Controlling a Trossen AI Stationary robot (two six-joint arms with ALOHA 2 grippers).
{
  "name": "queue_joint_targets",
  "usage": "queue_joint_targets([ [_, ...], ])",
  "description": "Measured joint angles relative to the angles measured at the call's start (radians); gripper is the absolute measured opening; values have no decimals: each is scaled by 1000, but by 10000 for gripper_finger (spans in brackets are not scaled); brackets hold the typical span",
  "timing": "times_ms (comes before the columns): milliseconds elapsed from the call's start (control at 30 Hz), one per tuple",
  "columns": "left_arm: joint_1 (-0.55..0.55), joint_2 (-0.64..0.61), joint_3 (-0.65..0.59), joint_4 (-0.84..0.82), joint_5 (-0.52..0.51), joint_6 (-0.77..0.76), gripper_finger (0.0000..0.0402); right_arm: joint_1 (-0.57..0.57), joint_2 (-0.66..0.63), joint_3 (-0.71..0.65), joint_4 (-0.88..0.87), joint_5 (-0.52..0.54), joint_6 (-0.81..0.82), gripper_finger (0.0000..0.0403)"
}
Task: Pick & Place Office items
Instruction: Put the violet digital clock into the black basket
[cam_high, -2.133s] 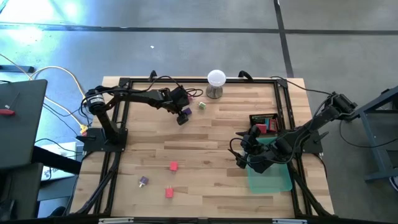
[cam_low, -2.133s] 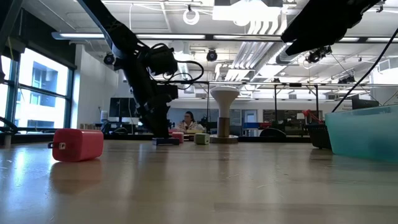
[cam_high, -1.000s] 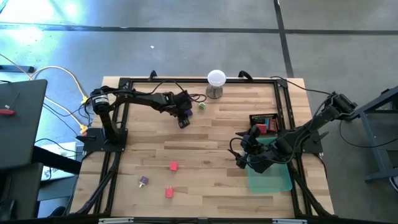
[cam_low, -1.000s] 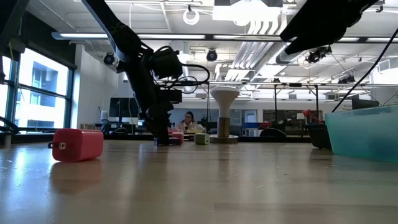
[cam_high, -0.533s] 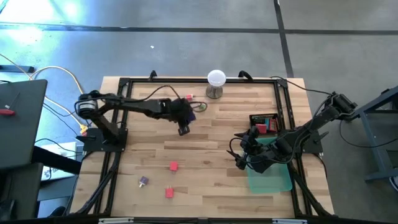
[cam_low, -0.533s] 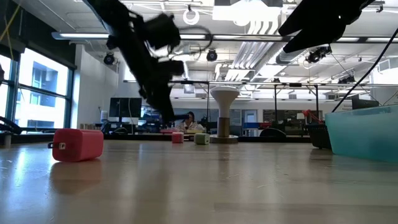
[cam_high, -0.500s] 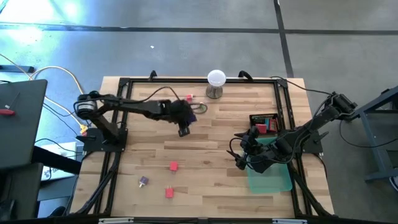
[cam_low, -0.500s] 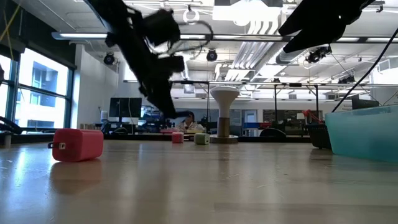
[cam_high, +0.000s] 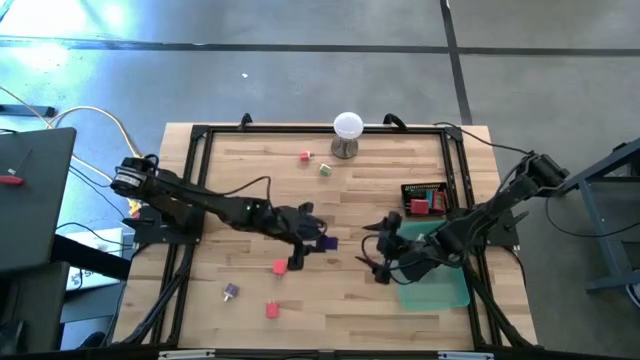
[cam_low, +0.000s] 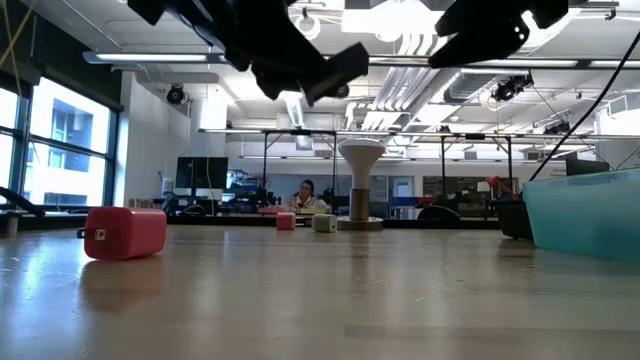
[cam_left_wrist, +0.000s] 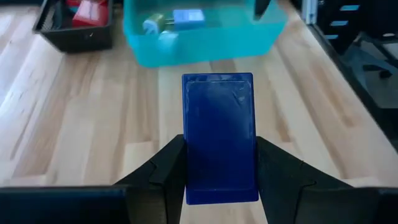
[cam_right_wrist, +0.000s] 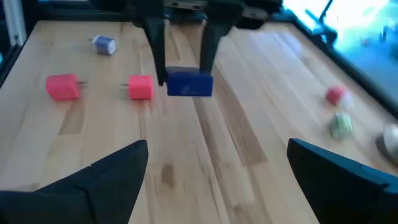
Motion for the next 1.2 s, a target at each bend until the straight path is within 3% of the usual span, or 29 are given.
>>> queue_joint_targets([
  [300, -39, 21, 0, 62, 0, 2, 143, -2, 121, 0, 320, 33, -318, 374],
  [700, -38, 98, 0, 187, -3, 66, 143, -73, 143, 0, 330, -142, -244, 374],
  [1200, -38, 97, 1, 191, -4, 67, 143, -80, 191, 0, 374, -142, -278, 374],
])
